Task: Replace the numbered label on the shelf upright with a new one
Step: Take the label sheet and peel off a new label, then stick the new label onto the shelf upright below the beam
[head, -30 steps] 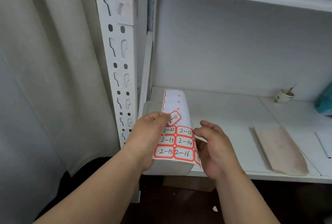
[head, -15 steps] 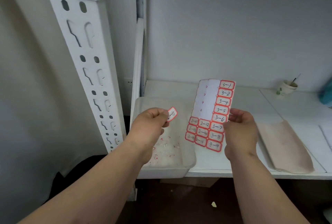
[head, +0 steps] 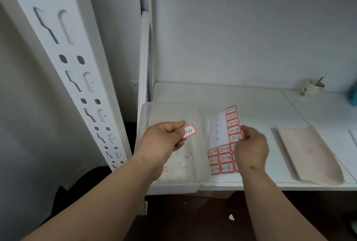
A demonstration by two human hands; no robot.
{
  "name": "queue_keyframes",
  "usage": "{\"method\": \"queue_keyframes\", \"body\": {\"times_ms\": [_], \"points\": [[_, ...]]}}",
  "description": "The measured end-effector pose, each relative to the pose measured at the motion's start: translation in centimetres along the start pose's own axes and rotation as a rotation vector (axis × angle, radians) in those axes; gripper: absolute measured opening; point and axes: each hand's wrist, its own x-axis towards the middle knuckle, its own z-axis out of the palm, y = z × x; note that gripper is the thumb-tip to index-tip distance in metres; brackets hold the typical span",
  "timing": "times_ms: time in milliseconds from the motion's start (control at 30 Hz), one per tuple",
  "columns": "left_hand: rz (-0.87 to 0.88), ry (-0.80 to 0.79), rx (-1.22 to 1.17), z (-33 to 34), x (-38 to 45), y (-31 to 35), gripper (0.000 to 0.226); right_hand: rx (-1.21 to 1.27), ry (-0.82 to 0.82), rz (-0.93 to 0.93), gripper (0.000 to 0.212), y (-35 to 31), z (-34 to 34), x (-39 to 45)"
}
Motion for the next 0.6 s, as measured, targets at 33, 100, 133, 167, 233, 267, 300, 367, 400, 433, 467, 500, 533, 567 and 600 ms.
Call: {"method": "queue_keyframes", "body": {"times_ms": [33,100,133,167,233,267,300,367,400,433,467,500,533,567,600], "points": [[0.006,-0.010,0.014,0.0,0.0,-0.1,0.023,-0.051,-0.056,0.016,0.033,0.5,0.6,-0.1],[0.022,-0.024,0.058,0.0,0.0,0.0,0.027,-0.143,-0.143,0.077,0.039,1.0,1.3,-0.3],[0.029,-0.028,0.078,0.0,0.0,0.0,0.027,-0.200,-0.186,0.109,0.042,1.2,1.5,-0.4],[0.037,-0.030,0.094,-0.1,0.0,0.0,0.027,-0.261,-0.237,0.124,0.042,1.2,1.6,-0.6],[0.058,-0.029,0.122,-0.3,-0.1,0.1,0.026,-0.342,-0.306,0.125,0.037,0.8,1.7,-1.1],[0.070,-0.029,0.132,-0.4,-0.1,0.1,0.026,-0.335,-0.305,0.118,0.037,0.7,1.8,-1.2],[0.082,-0.029,0.143,-0.4,-0.2,0.1,0.026,-0.289,-0.300,0.116,0.038,0.4,1.8,-1.4],[0.112,-0.034,0.172,-0.3,-0.5,0.2,0.027,-0.095,-0.288,0.120,0.036,-0.8,1.8,-1.9],[0.125,-0.038,0.185,-0.3,-0.7,0.3,0.027,0.024,-0.297,0.116,0.028,-1.8,1.6,-2.4],[0.137,-0.042,0.194,-0.3,-1.0,0.4,0.027,0.135,-0.326,0.109,0.019,-2.9,1.4,-3.1],[0.154,-0.045,0.199,-0.4,-1.3,0.5,0.027,0.220,-0.365,0.093,0.016,-4.0,1.2,-3.7],[0.176,-0.046,0.208,-0.5,-1.6,0.7,0.027,0.289,-0.410,0.071,0.015,-5.3,0.9,-4.5],[0.200,-0.049,0.224,-0.6,-2.0,0.9,0.028,0.341,-0.450,0.048,0.016,-6.2,0.6,-5.2],[0.221,-0.050,0.244,-0.8,-2.5,1.2,0.029,0.379,-0.475,0.025,0.016,-7.1,0.3,-5.9],[0.241,-0.047,0.259,-1.0,-3.0,1.5,0.030,0.398,-0.479,-0.005,0.015,-7.6,0.0,-6.5]]}}
